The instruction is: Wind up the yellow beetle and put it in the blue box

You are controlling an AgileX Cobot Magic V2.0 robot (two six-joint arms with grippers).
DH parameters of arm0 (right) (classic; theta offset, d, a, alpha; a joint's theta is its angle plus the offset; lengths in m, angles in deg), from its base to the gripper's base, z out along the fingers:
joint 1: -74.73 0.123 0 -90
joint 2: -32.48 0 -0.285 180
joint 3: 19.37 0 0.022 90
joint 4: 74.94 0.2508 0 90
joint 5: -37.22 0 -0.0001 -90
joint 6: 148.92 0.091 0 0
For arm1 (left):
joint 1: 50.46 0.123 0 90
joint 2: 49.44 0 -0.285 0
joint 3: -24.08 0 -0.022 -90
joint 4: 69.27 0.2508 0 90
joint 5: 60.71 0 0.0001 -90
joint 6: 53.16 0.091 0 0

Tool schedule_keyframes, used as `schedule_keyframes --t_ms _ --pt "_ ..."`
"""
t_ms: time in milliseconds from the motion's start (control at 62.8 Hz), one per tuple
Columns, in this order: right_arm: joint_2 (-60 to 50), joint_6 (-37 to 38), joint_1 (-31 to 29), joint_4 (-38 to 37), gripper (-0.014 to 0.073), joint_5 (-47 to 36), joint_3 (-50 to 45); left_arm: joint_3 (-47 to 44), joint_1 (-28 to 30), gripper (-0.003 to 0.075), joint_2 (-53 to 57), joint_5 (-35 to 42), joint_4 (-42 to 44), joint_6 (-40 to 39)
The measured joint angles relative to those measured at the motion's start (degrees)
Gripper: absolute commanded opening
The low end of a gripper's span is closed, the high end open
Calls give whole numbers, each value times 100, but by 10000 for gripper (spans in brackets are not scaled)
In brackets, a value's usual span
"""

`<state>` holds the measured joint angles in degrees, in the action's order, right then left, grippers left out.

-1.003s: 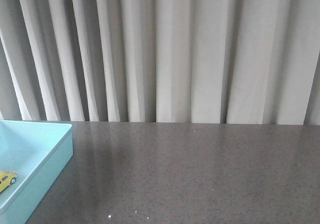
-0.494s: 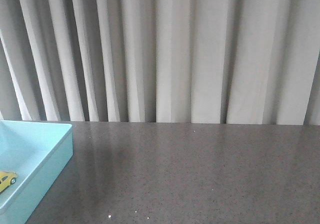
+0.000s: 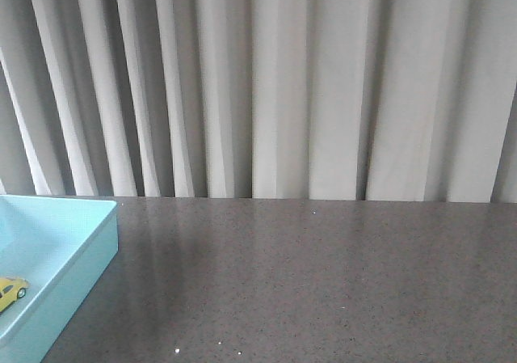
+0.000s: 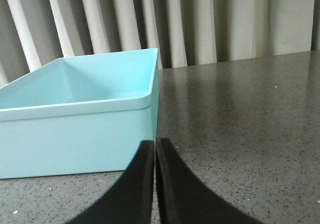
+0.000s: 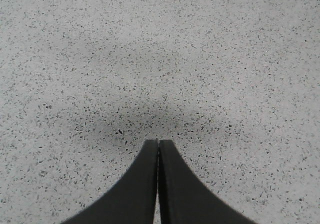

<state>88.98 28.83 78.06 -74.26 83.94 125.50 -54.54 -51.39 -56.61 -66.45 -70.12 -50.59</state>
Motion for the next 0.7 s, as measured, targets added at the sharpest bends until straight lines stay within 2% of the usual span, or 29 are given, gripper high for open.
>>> schedule_keyframes --t_ms 525,621,701 --pt "-21 0 20 -10 -7 -23 -22 0 0 -6 2 0 0 0" --pt "-334 7 20 -68 -7 -280 -247 0 0 -6 2 4 0 0" --pt "-821 41 -56 -111 -7 -809 -626 0 0 -6 2 4 0 0"
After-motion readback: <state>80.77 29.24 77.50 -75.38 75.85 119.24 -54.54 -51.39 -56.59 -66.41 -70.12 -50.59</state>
